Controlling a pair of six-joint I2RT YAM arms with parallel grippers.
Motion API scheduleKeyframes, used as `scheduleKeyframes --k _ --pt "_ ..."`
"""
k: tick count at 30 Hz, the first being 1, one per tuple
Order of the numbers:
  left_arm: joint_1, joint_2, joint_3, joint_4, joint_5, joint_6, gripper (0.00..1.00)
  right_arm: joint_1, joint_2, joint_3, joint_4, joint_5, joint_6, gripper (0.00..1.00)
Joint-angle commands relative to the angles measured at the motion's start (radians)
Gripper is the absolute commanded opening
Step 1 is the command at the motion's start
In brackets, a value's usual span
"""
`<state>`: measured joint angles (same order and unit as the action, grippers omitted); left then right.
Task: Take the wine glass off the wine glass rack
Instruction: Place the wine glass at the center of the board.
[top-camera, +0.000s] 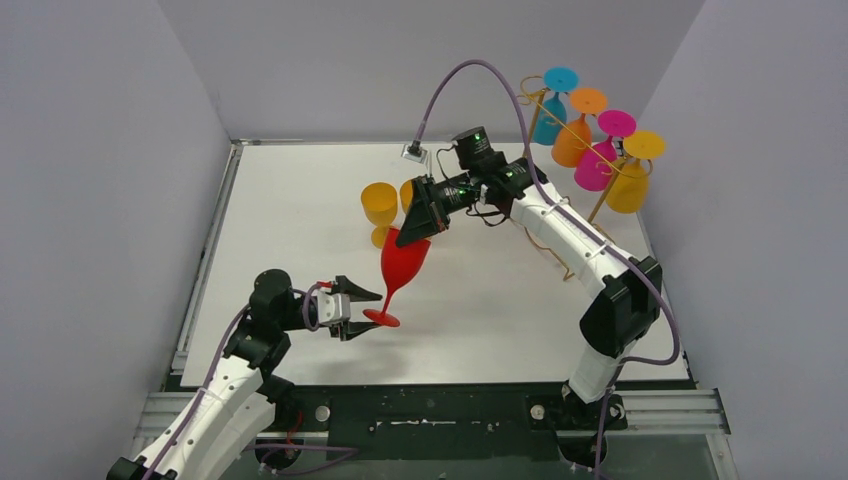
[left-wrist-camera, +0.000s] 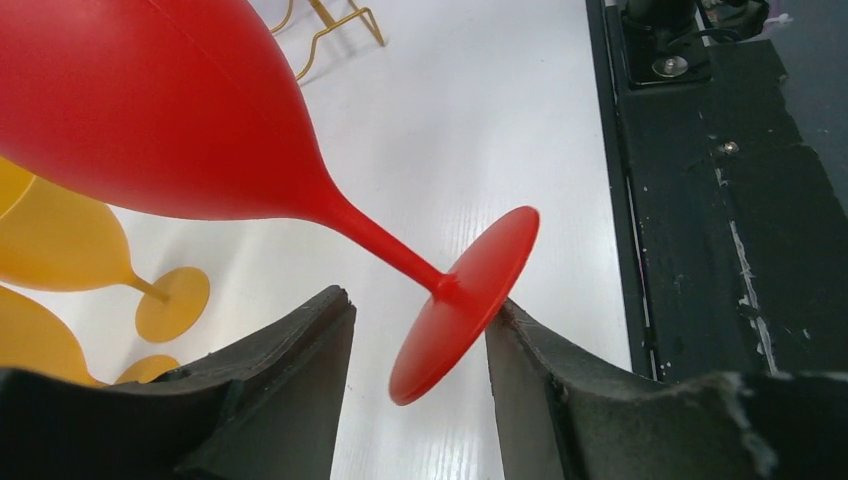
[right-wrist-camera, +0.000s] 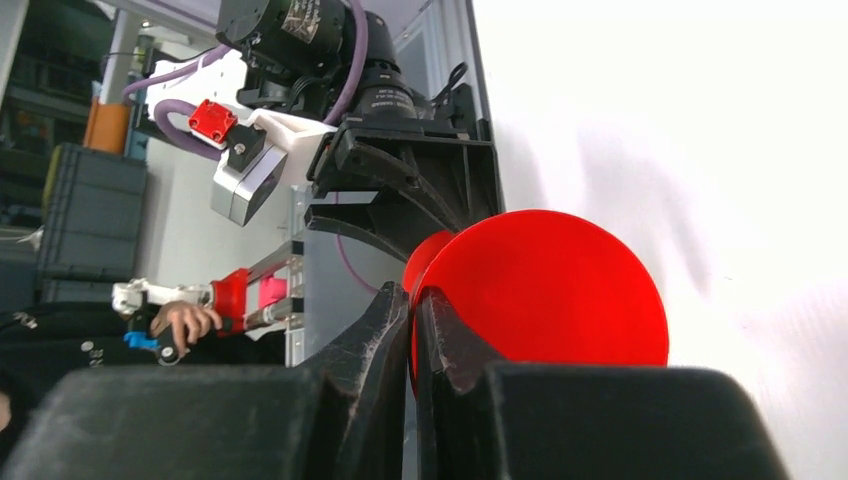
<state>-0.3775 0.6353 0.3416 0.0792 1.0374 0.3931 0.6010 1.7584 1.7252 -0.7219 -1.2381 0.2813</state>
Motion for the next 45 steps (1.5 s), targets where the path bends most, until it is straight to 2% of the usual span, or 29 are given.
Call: scheduleKeyframes --k 1,2,3,4,9,12,13,14,19,23,28,37,41,45 --pt "0.006 -0.011 0.033 0.023 -0.04 -0.031 0.5 0.004 -0.066 -0.004 0.075 0.096 0.015 0.0" --pt "0.006 -0.014 0.034 0.023 -0.043 -0.034 0.54 0.005 -0.072 -0.008 0.08 0.11 0.013 0.0" --pt "0.006 -0.017 0.035 0.024 -0.054 -0.04 0.65 0.005 -0.079 -0.013 0.091 0.132 0.013 0.0" --pt "0.006 -0.021 0.038 0.023 -0.072 -0.045 0.69 0.005 -0.092 -0.027 0.109 0.159 0.017 0.0" --pt "0.008 -0.044 0.037 0.029 -0.122 -0.05 0.7 0.01 -0.131 -0.082 0.199 0.29 0.053 0.0" --pt "0.008 -0.062 0.037 0.031 -0.17 -0.065 0.71 0.024 -0.147 -0.098 0.206 0.428 0.051 0.0" --pt "0.008 -0.067 0.036 0.033 -0.188 -0.071 0.81 0.03 -0.154 -0.107 0.213 0.471 0.046 0.0" --pt "0.007 -0.072 0.034 0.033 -0.202 -0.072 0.85 0.038 -0.164 -0.121 0.224 0.51 0.041 0.0" --pt "0.012 -0.101 0.034 0.028 -0.315 -0.087 0.88 0.09 -0.203 -0.16 0.257 0.656 -0.042 0.0" --pt "0.021 -0.133 0.024 0.064 -0.521 -0.172 0.97 0.137 -0.223 -0.181 0.281 0.821 -0.101 0.0" --pt "0.044 -0.172 0.024 0.07 -0.947 -0.303 0.97 0.214 -0.2 -0.212 0.315 0.999 -0.138 0.0" --pt "0.097 -0.138 0.044 -0.008 -1.413 -0.445 0.97 0.377 -0.024 -0.091 0.333 1.256 -0.142 0.0" --pt "0.122 -0.11 0.055 -0.023 -1.512 -0.503 0.97 0.43 0.092 -0.014 0.293 1.351 -0.153 0.0" --pt "0.131 -0.107 0.063 -0.031 -1.584 -0.576 0.97 0.448 0.18 0.054 0.262 1.367 -0.163 0.0"
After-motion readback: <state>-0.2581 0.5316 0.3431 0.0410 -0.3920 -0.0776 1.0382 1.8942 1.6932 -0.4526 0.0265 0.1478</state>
